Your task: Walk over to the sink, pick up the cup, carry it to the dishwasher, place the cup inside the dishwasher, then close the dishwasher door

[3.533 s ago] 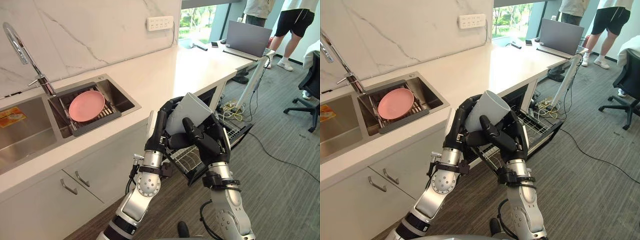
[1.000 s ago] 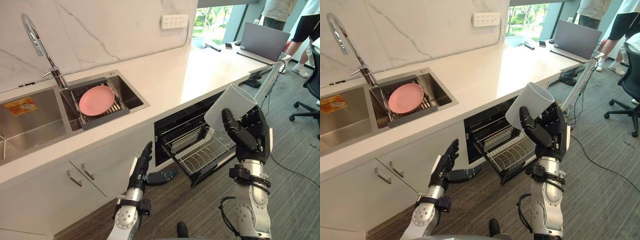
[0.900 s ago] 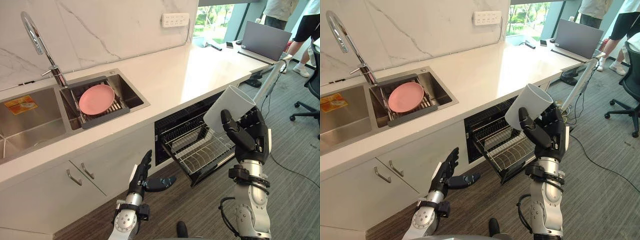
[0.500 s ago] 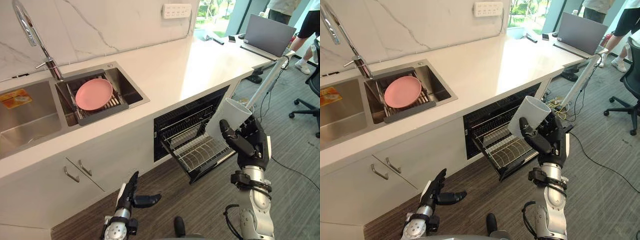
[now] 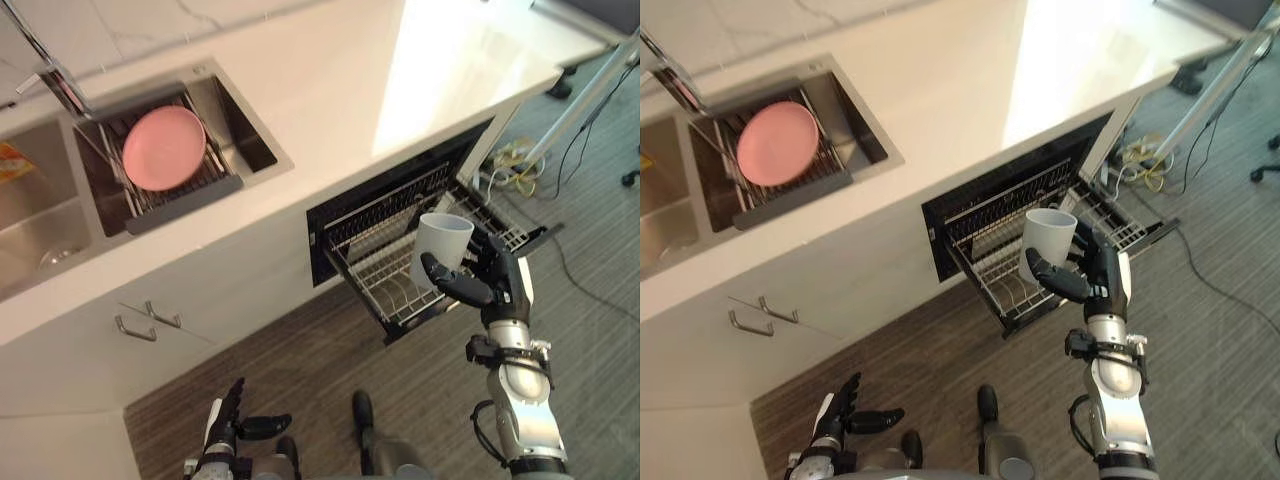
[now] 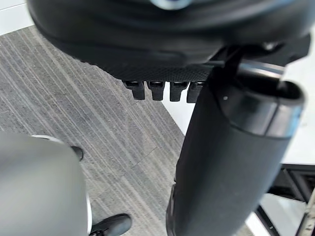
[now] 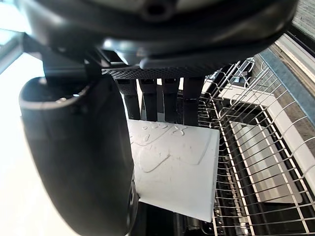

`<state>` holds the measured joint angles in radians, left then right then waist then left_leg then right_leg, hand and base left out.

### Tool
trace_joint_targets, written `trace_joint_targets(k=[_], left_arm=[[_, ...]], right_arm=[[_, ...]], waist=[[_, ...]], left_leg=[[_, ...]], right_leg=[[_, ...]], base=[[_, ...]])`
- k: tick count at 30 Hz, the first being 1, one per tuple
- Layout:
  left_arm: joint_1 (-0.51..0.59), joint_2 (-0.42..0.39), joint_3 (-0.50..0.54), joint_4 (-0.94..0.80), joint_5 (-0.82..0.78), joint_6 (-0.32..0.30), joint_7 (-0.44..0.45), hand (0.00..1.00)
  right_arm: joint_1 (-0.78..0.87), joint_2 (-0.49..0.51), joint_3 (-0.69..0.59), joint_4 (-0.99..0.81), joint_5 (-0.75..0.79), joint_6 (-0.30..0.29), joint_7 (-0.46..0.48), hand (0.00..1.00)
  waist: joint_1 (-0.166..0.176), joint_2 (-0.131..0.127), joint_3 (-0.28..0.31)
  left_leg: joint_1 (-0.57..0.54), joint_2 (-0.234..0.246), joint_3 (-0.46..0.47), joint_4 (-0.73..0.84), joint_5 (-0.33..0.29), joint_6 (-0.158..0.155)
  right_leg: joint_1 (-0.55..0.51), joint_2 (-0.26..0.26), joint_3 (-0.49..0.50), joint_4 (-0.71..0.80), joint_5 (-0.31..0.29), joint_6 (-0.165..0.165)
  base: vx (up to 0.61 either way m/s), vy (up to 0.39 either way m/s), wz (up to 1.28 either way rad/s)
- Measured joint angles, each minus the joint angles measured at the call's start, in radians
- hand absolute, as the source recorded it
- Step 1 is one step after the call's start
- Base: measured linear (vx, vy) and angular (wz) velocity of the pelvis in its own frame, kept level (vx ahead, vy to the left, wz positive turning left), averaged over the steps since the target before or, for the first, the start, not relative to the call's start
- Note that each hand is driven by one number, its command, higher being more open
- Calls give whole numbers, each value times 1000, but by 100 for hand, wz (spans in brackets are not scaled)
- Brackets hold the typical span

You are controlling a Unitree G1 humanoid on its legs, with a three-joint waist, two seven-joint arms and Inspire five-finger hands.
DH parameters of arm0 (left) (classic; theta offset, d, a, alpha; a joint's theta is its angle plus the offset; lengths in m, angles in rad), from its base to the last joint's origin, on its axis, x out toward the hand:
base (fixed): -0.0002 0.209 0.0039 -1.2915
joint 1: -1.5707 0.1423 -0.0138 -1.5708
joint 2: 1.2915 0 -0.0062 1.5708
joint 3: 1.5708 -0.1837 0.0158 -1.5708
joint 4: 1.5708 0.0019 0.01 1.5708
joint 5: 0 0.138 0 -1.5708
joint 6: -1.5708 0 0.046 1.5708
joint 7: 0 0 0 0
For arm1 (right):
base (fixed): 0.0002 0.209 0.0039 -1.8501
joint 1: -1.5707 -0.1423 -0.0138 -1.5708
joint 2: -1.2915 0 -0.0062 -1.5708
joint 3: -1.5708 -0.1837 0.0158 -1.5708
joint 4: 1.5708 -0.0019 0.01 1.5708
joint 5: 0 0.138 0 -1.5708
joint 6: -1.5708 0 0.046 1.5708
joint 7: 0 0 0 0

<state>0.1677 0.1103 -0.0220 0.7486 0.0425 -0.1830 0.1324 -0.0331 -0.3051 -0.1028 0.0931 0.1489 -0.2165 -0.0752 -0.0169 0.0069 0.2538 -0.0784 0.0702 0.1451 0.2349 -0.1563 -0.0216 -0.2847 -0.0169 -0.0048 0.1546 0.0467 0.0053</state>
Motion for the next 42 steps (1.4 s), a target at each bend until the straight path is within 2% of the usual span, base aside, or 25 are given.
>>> trace_joint_targets(k=[2, 6, 9, 13, 21, 32, 36, 42], left_arm=[[-23, -4, -1, 1, 0, -10, 1, 100], [-46, -9, -2, 1, 0, -22, 19, 100], [-65, -10, 0, -1, -8, -26, 24, 100], [-78, -9, -2, -1, -6, -37, 36, 100], [-114, -6, -3, -6, -4, -46, 53, 100], [-127, -1, -4, -10, -4, -56, 67, 100], [-153, 1, -6, -10, -5, -64, 73, 100], [-173, 0, -11, -7, -17, -65, 77, 100]], right_arm=[[-25, -24, 12, 13, -22, 0, -6, 0], [-84, -32, 42, 81, -30, 10, -33, 0], [-126, -39, 62, 113, -37, 19, -42, 0], [-162, -52, 75, 142, -66, 24, -44, 0], [-359, -122, 112, 277, -103, 46, -77, 0], [-584, -230, 162, 441, -104, 60, -100, 0], [-670, -267, 201, 527, -117, 72, -99, 0], [-755, -285, 247, 654, -154, 104, -95, 0]], waist=[[-5, 0, 36], [-1, -2, 69], [7, -2, 104], [24, -3, 114], [27, -8, 170], [32, -7, 177], [39, -6, 213], [59, -4, 216]], left_leg=[[-33, -1, -6, 61, -23, 3], [-99, 2, -28, 111, -83, 20], [-145, -3, -47, 168, -105, 13], [-175, -3, -55, 201, -114, 14], [-200, -6, -67, 234, -123, 22], [-260, -6, -81, 278, -135, 31], [-273, -6, -86, 290, -136, 32], [-309, -6, -107, 298, -136, 32]], right_leg=[[-34, -5, -9, 65, -32, -5], [-123, -9, -35, 174, -77, -10], [-153, -23, -52, 212, -98, -3], [-175, -29, -59, 238, -100, -6], [-193, -34, -65, 266, -104, -10], [-227, -36, -74, 268, -99, -5], [-232, -36, -77, 269, -96, -5], [-257, -38, -88, 269, -95, -6]], base=[[-71, -15, 4], [-116, 1, 20], [-139, -2, 19], [-47, 4, 7], [-2, 3, 2], [-5, 1, 2], [-5, -2, 1], [4, -8, 7]])
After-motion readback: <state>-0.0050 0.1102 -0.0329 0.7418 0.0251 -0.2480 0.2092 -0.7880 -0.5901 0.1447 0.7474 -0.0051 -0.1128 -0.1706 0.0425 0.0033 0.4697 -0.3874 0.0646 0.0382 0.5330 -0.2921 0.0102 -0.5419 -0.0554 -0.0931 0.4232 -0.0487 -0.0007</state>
